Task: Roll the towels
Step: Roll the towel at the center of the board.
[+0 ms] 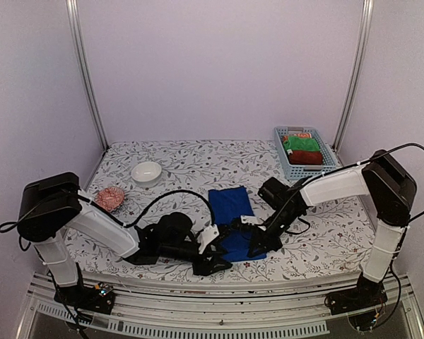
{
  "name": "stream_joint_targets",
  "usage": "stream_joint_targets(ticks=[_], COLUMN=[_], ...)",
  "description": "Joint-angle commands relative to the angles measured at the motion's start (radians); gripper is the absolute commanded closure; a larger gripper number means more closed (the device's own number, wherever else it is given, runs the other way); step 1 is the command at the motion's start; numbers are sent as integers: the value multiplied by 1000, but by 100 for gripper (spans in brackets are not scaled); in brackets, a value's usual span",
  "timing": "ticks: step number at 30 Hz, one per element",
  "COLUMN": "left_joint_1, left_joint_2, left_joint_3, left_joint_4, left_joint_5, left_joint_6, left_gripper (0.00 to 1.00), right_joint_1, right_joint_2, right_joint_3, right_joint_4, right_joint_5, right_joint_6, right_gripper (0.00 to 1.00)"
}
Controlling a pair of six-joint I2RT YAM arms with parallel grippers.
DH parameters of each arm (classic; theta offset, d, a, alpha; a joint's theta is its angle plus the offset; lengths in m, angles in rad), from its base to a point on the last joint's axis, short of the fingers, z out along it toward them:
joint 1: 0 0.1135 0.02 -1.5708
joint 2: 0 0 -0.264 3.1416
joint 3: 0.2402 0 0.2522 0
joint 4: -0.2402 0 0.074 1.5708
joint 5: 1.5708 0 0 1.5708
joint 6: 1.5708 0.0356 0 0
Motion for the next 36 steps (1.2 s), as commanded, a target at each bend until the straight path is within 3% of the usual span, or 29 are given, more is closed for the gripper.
stream_joint_targets(ticks=[1, 9, 16, 20, 25, 28, 36], left_joint_1=[-3, -5, 14, 36, 36, 41, 84], left_joint_2=[47, 94, 120, 100, 103, 127, 131], left_joint_3=[21, 73, 112, 88, 94, 119, 133], left_joint_4=[78, 31, -35, -42, -56, -86, -106], left_joint_5=[-125, -82, -31, 24, 59, 50, 108], left_joint_6=[90, 138, 115, 94, 101, 100, 20], left_gripper=[47, 49, 67, 57, 56, 61, 87], right_joint_1=[-28, -32, -32, -36, -43, -47, -57], right_joint_2=[48, 75, 100, 107, 123, 130, 145], right_joint_3=[43, 63, 75, 80, 95, 102, 105], right_joint_4=[-82, -100, -113, -126, -138, -141, -179], right_joint_5=[-123, -143, -150, -163, -182, -191, -204], right_joint_6=[-11, -18, -33, -42, -43, -43, -63], right_gripper=[96, 96, 95, 95, 95, 95, 94])
